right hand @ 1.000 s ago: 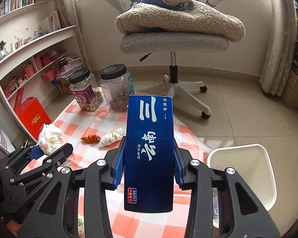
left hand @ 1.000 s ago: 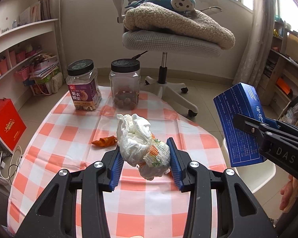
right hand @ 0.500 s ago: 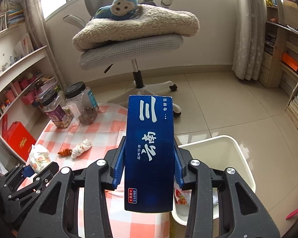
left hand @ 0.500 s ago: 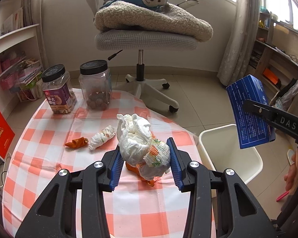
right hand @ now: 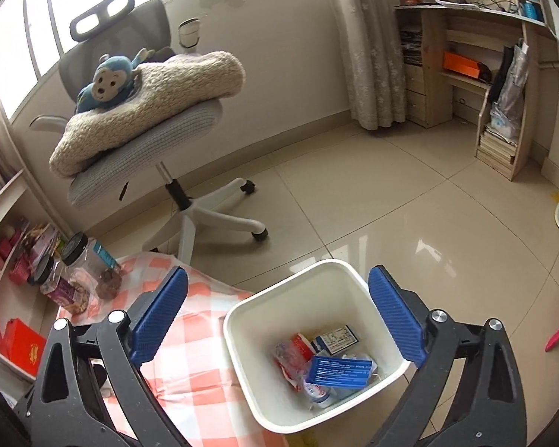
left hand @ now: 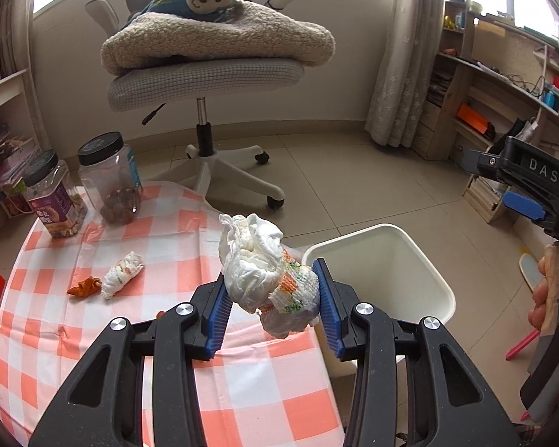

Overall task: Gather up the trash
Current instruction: 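Lower the white bundle into the bin and open the left gripper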

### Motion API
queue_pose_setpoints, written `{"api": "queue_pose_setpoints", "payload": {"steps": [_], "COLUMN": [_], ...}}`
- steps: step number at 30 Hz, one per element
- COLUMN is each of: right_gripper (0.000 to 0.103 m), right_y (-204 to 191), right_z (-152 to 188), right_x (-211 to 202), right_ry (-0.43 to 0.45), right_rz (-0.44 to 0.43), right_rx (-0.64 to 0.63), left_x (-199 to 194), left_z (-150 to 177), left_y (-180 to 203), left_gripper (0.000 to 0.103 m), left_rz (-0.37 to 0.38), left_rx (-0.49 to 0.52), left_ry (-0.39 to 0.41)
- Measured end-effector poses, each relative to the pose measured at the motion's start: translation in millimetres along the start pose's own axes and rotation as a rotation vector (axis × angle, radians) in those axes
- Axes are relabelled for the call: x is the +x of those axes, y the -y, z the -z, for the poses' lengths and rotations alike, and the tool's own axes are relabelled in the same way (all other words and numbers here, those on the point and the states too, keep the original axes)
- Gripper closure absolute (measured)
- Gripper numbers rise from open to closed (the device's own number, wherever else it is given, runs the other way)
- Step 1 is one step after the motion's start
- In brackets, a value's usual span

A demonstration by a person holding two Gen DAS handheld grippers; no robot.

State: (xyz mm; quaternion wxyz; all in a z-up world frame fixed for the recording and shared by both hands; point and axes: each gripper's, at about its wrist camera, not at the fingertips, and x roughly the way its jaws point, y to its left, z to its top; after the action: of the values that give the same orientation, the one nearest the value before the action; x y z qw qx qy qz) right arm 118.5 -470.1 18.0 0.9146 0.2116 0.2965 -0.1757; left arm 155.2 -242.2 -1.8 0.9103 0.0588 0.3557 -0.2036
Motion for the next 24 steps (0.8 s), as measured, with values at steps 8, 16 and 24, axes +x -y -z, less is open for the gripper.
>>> {"api": "queue_pose_setpoints", "payload": {"steps": [8,16,24], "right_gripper": [0.007,0.007,0.007], "right_y": [53.0,79.1,63.2], "right_z": [-13.0,-16.3,-8.9], "right_x": [-14.1,-16.6,-2.1], "right_ry": [0.051,0.054,-0.012], "right_rz": [0.048,0.105,0.156], "right_rx": [0.122,0.167,0.073], "left_x": [15.1,36.2,36.5], "left_z": [-8.9,-18.2,-15.9], "left_y": [49.0,71.0,58.6], "left_gripper": [0.060,0.034,0.025], "left_rz": [0.055,0.156,0.113], "left_rx": [0.047,-0.053,-0.061], "left_ry": [-0.012,-0.082,-0.094]}}
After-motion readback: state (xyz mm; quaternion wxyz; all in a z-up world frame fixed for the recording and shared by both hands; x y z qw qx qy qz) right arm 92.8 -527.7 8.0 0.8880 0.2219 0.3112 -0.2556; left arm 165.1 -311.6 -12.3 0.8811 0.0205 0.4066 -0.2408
